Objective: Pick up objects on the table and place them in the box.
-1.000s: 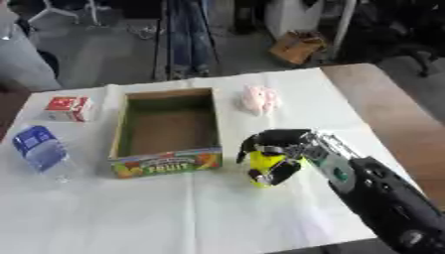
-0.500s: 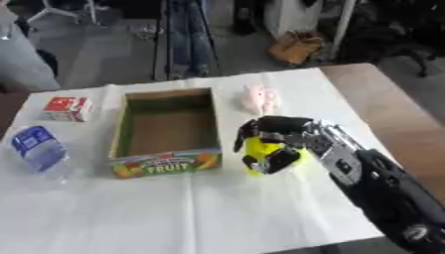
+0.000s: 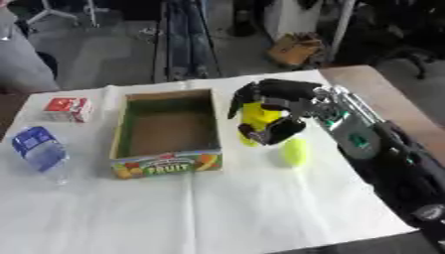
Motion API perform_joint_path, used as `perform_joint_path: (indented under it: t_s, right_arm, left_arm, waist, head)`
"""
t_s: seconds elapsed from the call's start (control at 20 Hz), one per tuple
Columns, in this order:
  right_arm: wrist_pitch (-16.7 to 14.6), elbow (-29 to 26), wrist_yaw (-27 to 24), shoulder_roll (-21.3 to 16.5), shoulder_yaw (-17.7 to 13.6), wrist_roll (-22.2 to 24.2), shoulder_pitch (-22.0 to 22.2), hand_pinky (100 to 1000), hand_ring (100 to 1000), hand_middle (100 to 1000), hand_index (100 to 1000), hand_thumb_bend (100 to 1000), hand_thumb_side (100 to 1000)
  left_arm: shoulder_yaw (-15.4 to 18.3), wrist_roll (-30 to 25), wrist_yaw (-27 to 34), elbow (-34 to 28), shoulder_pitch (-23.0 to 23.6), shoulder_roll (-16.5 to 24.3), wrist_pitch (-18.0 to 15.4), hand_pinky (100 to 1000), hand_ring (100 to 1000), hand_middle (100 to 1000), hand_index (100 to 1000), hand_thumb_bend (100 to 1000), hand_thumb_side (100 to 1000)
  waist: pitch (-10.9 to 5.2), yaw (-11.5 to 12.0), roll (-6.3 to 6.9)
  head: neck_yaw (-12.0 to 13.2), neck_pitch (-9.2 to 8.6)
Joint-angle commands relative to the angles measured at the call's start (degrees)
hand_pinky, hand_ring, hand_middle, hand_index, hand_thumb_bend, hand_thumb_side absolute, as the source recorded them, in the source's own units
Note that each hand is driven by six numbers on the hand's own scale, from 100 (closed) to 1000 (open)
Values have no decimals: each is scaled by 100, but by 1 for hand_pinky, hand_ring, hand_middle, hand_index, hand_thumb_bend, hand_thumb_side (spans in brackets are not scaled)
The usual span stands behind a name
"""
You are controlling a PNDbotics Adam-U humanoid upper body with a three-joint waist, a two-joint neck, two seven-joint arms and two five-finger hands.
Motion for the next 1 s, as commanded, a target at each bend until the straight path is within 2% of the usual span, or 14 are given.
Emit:
perform_joint_path:
  t_s: [0.05,0.35,0.55,0.7,0.75,0.85,1.0]
  right_arm:
    - [52,-43,-52,-40,-84,-38,-234,437,544,719,780,100,100]
    - [-42,351,197,160,25,-241,-526,438,553,727,779,103,100]
    - [-48,521,658,309,141,-597,-630,439,558,732,779,146,100]
    - [107,623,1061,447,199,-962,-659,436,558,728,776,152,100]
    - [195,653,1177,487,203,-1097,-661,434,556,723,774,196,100]
    - [488,715,1458,599,249,-1448,-660,433,554,719,769,202,100]
    - [907,860,1760,832,372,-1831,-649,438,557,719,770,150,100]
  left_arm:
    - [-2,-25,33,-111,-67,100,-5,538,802,787,818,555,767]
    - [-52,-80,69,-111,-87,102,-6,537,802,788,818,553,767]
    - [-93,-124,107,-111,-116,91,-5,537,803,788,818,553,769]
    - [-119,-160,136,-111,-145,72,-8,537,803,788,818,553,769]
    - [-124,-168,143,-111,-152,67,-9,537,803,788,818,553,769]
    - [-136,-183,158,-111,-170,58,-11,537,803,788,819,553,769]
    - [-171,-218,187,-111,-204,45,-14,537,803,788,818,552,769]
  waist:
    - [-73,17,-4]
    - [-80,156,-18]
    - [-73,258,-24]
    - [-64,319,-25]
    - [-60,333,-25]
    - [-51,364,-27]
    - [-49,422,-31]
  head:
    - [-53,26]
    - [-156,12]
    - [-217,-8]
    - [-256,-23]
    - [-261,-27]
    - [-278,-37]
    - [-328,-44]
